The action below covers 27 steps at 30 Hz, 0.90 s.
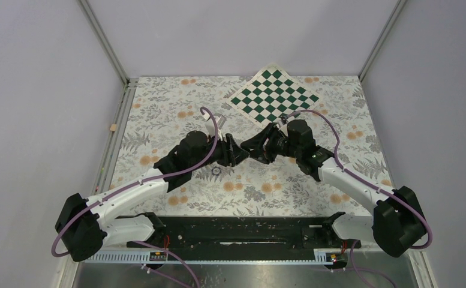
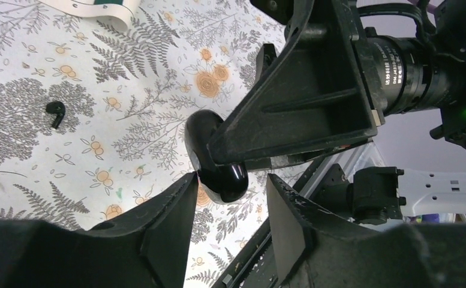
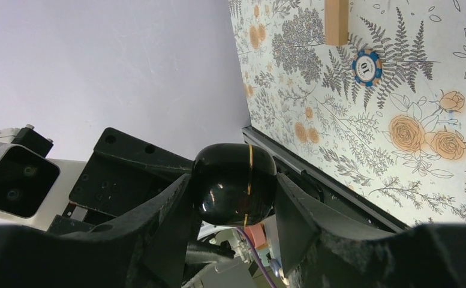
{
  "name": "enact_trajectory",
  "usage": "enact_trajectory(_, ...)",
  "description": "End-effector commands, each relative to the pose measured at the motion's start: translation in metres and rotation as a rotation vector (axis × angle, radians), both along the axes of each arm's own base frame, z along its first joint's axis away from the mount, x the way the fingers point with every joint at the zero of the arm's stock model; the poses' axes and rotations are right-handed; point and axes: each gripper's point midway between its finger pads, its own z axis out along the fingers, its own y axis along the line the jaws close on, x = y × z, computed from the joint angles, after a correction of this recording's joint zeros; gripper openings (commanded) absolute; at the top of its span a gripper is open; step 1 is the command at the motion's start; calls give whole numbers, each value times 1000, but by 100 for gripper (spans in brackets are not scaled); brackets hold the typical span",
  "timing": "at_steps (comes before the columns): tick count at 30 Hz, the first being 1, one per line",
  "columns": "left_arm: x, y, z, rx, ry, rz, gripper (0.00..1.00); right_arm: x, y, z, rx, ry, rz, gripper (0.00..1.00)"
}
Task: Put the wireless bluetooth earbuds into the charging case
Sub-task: Pass from the right arm to the left, then open the charging case to the charging case.
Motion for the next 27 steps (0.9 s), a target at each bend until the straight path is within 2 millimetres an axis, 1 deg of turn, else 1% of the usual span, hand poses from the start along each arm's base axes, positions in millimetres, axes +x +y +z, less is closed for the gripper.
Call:
enact_trajectory(1, 12, 0, 20, -46, -67, 53, 45, -6, 5, 22, 49, -53, 25, 32)
enact_trajectory(3, 15, 1, 20, -49, -65, 70, 42, -7, 4, 21, 45, -52, 24, 33)
enact_trajectory(6, 17, 3, 22, -49, -68, 86, 29, -8, 3, 21, 45, -55, 23, 33)
enact_trajectory(8, 17, 2, 24, -50, -69, 84, 19, -8, 3, 20, 46, -52, 18, 34)
enact_trajectory(9, 17, 1, 23, -48, -65, 78, 13, -8, 2, 21, 49, -55, 15, 36)
enact_trajectory(11, 16, 0, 22, -39, -53, 74, 0, -8, 2, 22, 50, -55, 11, 47)
enact_trajectory(15, 12, 2, 22, -41, -23, 72, 0, -5, -2, 31, 65, -91, -14, 73)
enact_trajectory(17, 9, 6, 22, -53, 3, 77, 0, -3, -7, 38, 67, -119, -21, 81)
enact_trajectory(19, 4, 11, 28, -107, 36, 56, 0, -2, -14, 44, 54, -142, -24, 84)
enact_trajectory(22, -7, 19, 39, -258, 114, -18, 0, -3, -29, 52, 21, -228, -47, 88)
enact_trajectory(24, -8, 27, 56, -365, 124, -43, 0, -5, -38, 52, -14, -287, -65, 90)
enact_trajectory(27, -10, 36, 82, -478, 99, -77, 0, -10, -44, 53, -7, -363, -73, 88)
